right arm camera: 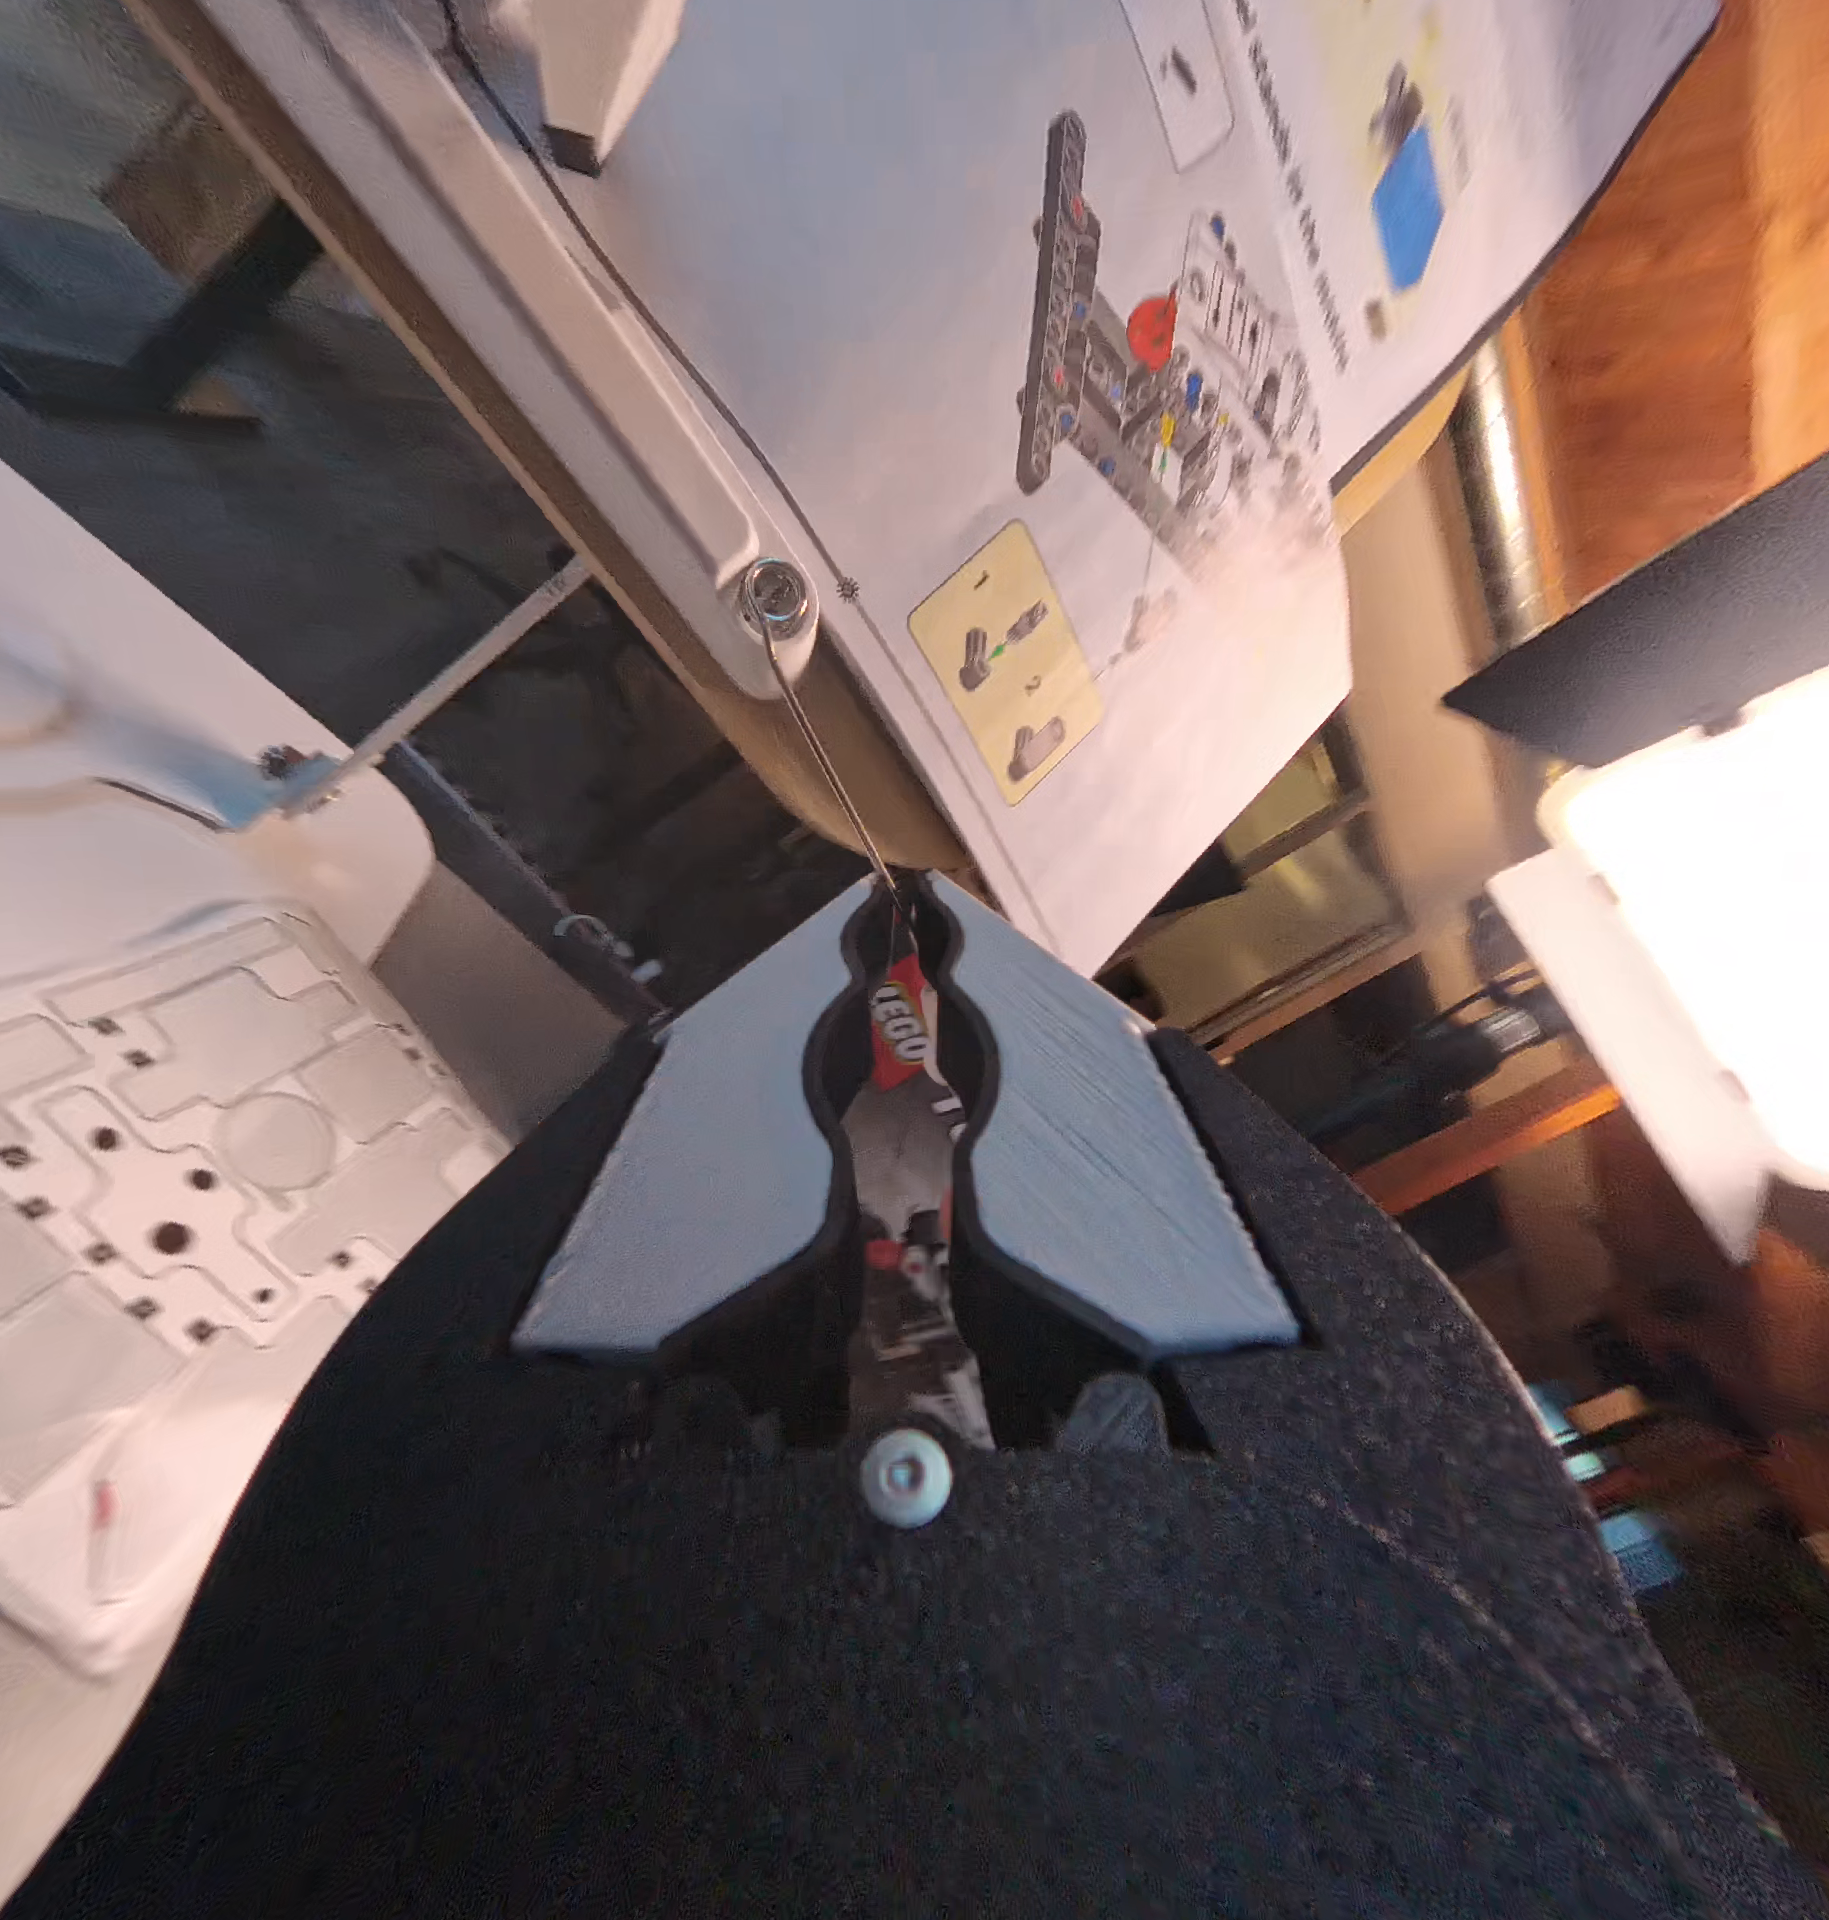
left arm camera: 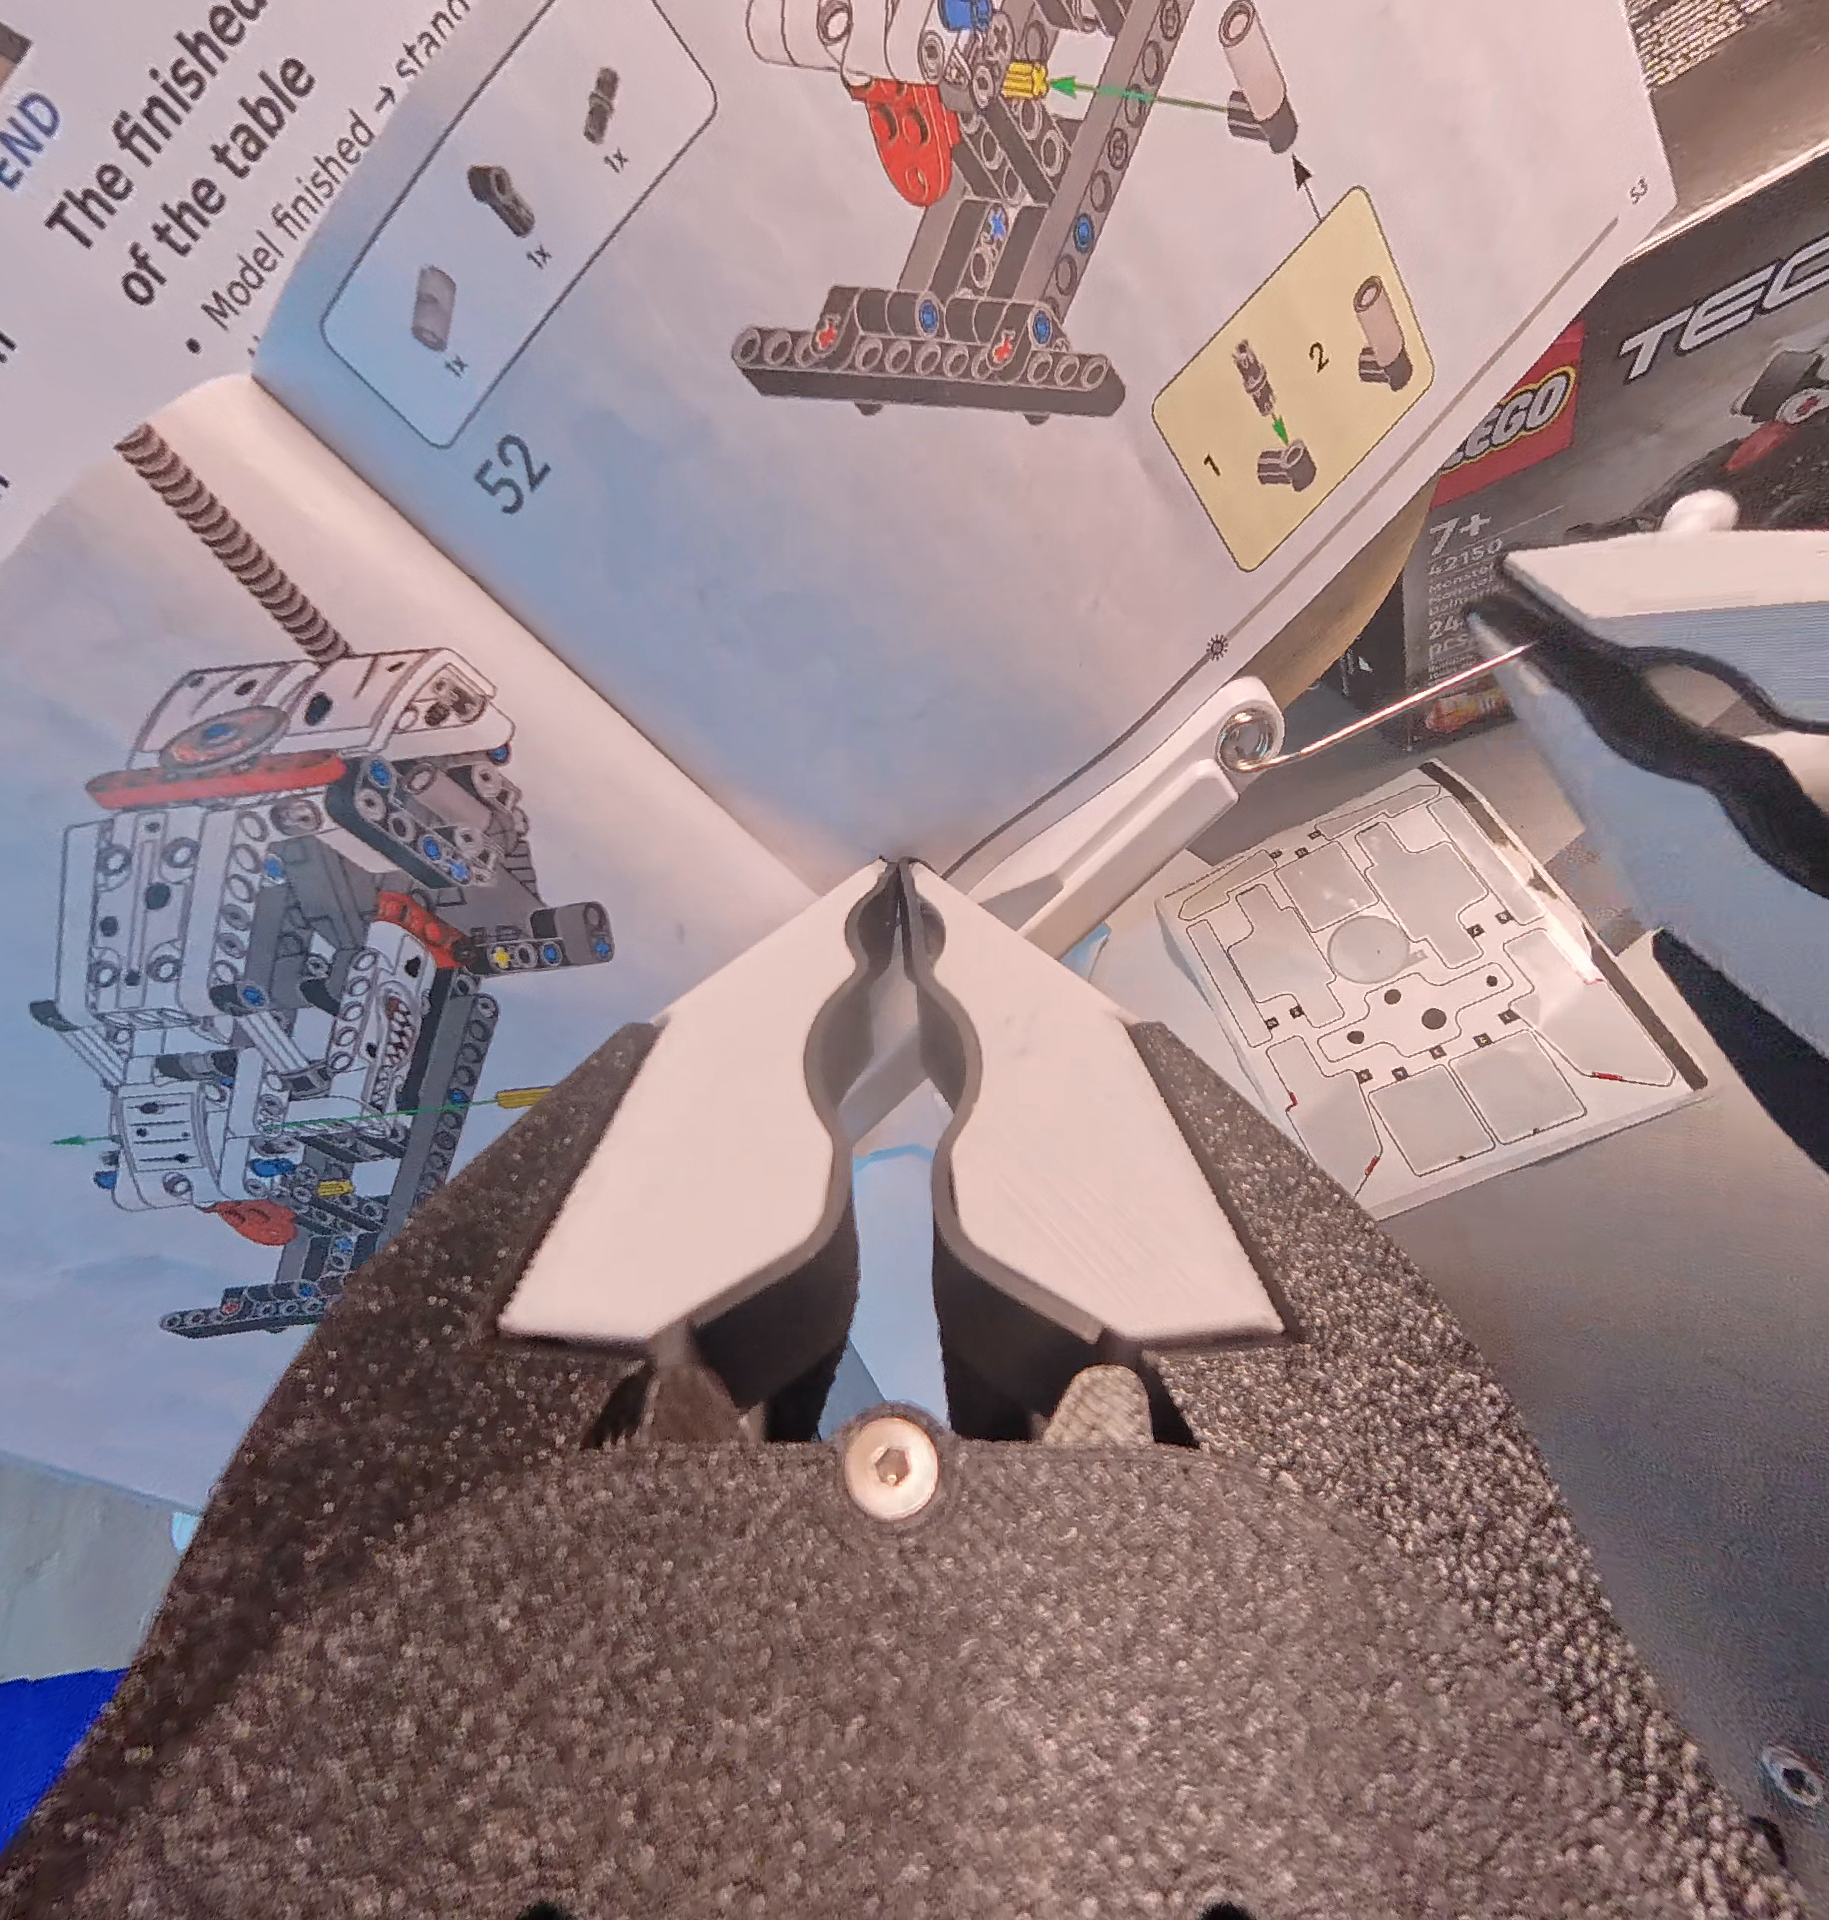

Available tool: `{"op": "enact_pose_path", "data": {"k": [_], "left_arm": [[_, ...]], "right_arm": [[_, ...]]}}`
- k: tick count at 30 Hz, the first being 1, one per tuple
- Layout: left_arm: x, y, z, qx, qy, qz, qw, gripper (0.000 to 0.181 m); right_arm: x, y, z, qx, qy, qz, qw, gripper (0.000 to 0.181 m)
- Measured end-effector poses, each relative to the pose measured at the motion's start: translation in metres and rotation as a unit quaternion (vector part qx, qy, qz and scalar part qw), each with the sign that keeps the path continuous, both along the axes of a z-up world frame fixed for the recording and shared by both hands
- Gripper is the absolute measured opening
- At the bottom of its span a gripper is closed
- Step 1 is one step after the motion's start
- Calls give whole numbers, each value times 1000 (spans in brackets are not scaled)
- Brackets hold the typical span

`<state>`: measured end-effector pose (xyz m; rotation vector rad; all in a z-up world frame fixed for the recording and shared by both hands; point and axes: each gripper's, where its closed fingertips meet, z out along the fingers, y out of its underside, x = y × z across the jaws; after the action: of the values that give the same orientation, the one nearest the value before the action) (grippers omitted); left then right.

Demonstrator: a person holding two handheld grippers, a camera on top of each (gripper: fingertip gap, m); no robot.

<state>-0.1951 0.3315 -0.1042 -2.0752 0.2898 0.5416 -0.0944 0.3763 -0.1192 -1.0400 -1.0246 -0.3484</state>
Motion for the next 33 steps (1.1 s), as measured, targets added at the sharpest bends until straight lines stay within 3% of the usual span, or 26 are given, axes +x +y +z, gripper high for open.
{"op": "enact_pose_path", "data": {"k": [5,10,12,13,14,16,19,20,21,22,23,25,27,30,33], "left_arm": [[-1,0,0,-3,0,7,1000,0],[0,0,0,8,-32,-2,999,0],[1,1,0,12,-46,-5,999,0],[1,2,0,14,-48,-5,999,0],[1,2,0,16,-50,-7,999,0],[1,1,-1,18,-56,-12,998,0],[1,-1,-2,20,-53,-22,998,0],[1,-1,-1,23,-54,-25,998,0],[1,0,-1,25,-54,-27,998,0],[1,0,-1,27,-55,-28,998,0],[1,0,-1,29,-58,-30,997,0],[2,-1,-2,33,-69,-40,996,0],[2,-2,-2,39,-84,-56,994,0],[0,-8,-8,29,-106,-66,992,2],[-1,-21,-5,48,-109,-80,990,8]], "right_arm": [[-6,1,36,132,-98,4,986,7],[-38,-1,63,197,-164,26,966,9],[-60,-29,75,209,-122,104,965,0],[-68,-39,79,203,-108,116,966,2],[-73,-42,82,164,-81,121,976,18],[-67,-35,82,26,24,129,991,41],[-43,-8,73,-141,177,115,967,47],[-42,0,63,-198,208,114,951,47],[-46,4,53,-251,218,124,935,31],[-57,-4,47,-290,208,163,920,4],[-65,-12,48,-281,189,195,921,1],[-77,-31,44,-169,67,236,955,0],[-89,-45,28,-91,-41,259,961,0],[-88,-42,28,-105,-30,254,961,1],[-77,-46,27,-131,1,245,961,29]]}}
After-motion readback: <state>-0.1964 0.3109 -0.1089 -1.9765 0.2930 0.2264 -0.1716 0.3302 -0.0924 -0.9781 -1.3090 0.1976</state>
